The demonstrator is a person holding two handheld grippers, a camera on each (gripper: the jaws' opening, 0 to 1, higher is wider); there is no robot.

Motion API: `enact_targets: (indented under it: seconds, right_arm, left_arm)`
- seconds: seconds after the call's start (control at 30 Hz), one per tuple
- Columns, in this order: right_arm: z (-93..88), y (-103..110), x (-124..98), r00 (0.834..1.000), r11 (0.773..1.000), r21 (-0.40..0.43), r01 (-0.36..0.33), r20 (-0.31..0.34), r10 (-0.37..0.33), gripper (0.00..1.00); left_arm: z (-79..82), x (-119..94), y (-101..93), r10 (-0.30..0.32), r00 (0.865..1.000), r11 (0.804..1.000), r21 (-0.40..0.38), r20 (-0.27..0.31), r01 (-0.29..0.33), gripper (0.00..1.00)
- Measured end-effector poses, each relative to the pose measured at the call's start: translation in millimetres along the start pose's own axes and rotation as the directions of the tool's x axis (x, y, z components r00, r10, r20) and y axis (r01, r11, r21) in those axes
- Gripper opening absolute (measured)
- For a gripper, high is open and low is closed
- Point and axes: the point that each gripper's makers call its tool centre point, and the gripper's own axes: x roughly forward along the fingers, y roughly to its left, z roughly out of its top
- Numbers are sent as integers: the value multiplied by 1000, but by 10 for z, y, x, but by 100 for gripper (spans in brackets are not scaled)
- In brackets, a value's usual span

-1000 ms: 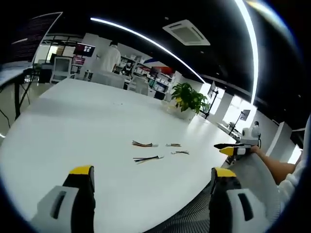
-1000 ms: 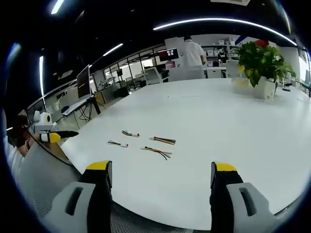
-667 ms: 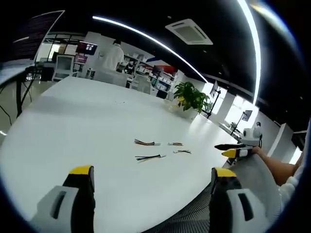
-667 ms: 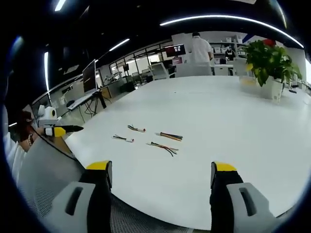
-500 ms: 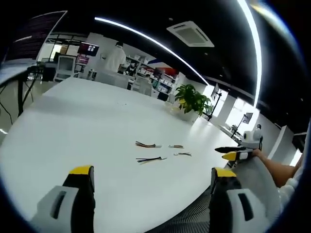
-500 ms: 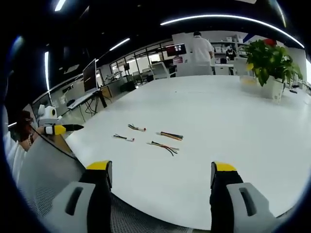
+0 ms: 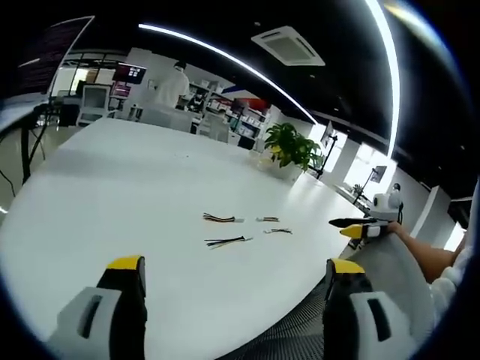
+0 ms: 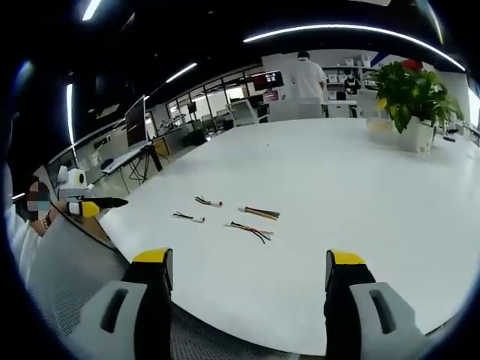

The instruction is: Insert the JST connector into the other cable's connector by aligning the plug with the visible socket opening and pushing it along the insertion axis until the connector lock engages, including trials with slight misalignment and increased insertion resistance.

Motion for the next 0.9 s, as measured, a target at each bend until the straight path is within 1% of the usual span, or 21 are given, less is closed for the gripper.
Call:
enact_targets:
  seconds: [0.23,0.37,0.47,0.57,0.7,0.8,0.9]
  right_arm:
    - [-23,-37,-6,1000,1000,8,21,-12,-20,82]
    - [-28,-59,-9,999,999,20,30,-13,-30,82]
    - [-35,-77,-13,999,999,20,40,-18,-39,82]
    - [-38,-84,-9,999,999,24,40,-21,-40,82]
    - [-31,-85,-7,999,999,30,38,-17,-37,82]
    - [-10,-77,1,1000,999,34,28,-4,-28,82]
    - [44,-109,-12,999,998,58,34,32,-35,81]
  left_arm:
    - [18,9,-21,-14,1000,1000,-13,13,15,98]
    - [-9,21,-52,-28,1000,1000,-3,-5,28,99]
    - [-10,30,-64,-36,999,999,-11,-7,36,99]
    - [-13,29,-61,-33,999,999,-7,-10,33,99]
    - [8,29,-58,-31,1000,999,-18,3,31,99]
    - [-16,19,-41,-27,1000,999,-26,-6,27,99]
    - [-11,14,-21,-18,1000,999,-38,0,18,99]
